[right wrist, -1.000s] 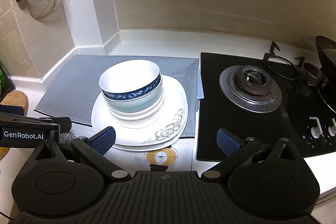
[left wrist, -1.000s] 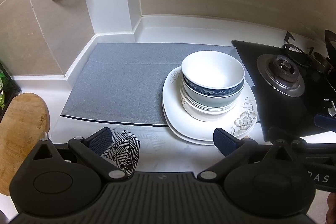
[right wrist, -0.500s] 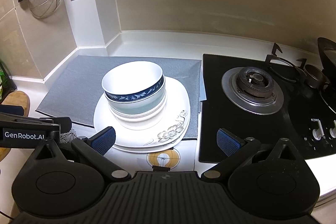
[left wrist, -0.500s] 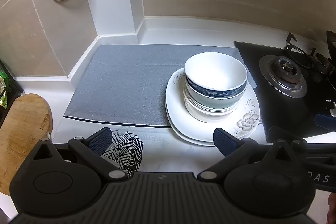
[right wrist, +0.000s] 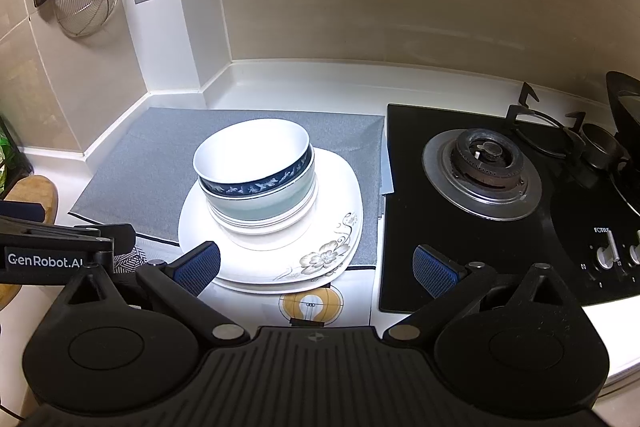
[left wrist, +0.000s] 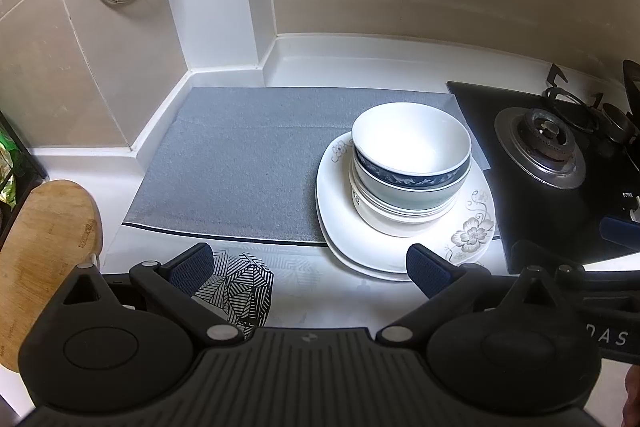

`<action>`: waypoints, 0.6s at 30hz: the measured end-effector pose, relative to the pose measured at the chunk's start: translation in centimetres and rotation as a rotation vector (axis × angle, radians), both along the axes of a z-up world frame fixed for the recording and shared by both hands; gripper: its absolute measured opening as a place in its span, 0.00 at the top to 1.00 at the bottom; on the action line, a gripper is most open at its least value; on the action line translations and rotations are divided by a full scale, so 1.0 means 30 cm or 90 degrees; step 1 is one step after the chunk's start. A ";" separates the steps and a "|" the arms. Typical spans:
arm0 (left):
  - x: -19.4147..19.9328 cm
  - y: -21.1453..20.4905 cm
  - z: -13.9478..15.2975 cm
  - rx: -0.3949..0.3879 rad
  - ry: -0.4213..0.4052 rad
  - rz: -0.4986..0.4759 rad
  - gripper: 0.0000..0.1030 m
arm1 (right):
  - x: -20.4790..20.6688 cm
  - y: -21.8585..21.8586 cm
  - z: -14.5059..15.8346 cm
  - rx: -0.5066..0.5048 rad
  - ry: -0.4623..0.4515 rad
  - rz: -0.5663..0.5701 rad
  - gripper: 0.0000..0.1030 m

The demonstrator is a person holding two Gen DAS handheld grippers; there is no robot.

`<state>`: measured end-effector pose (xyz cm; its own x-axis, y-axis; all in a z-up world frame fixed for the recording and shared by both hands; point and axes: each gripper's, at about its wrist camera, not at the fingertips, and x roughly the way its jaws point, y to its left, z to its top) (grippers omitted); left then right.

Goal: Organize plates and bowls

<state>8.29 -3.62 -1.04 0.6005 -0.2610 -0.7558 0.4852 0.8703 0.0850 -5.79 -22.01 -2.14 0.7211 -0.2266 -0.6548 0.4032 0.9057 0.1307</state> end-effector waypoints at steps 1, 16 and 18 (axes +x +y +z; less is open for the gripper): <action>0.000 0.001 0.001 0.000 -0.001 0.000 0.00 | 0.000 0.000 0.000 0.000 -0.001 0.000 0.01; 0.002 0.007 0.004 -0.001 -0.003 0.002 0.01 | 0.008 0.003 0.001 -0.001 -0.002 0.001 0.01; 0.002 0.007 0.004 -0.001 -0.004 0.002 0.01 | 0.008 0.003 0.000 -0.001 -0.002 0.001 0.01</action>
<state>8.34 -3.42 -0.92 0.6060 -0.2600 -0.7518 0.4819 0.8719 0.0870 -5.55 -21.92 -2.13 0.7238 -0.2260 -0.6520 0.4010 0.9067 0.1308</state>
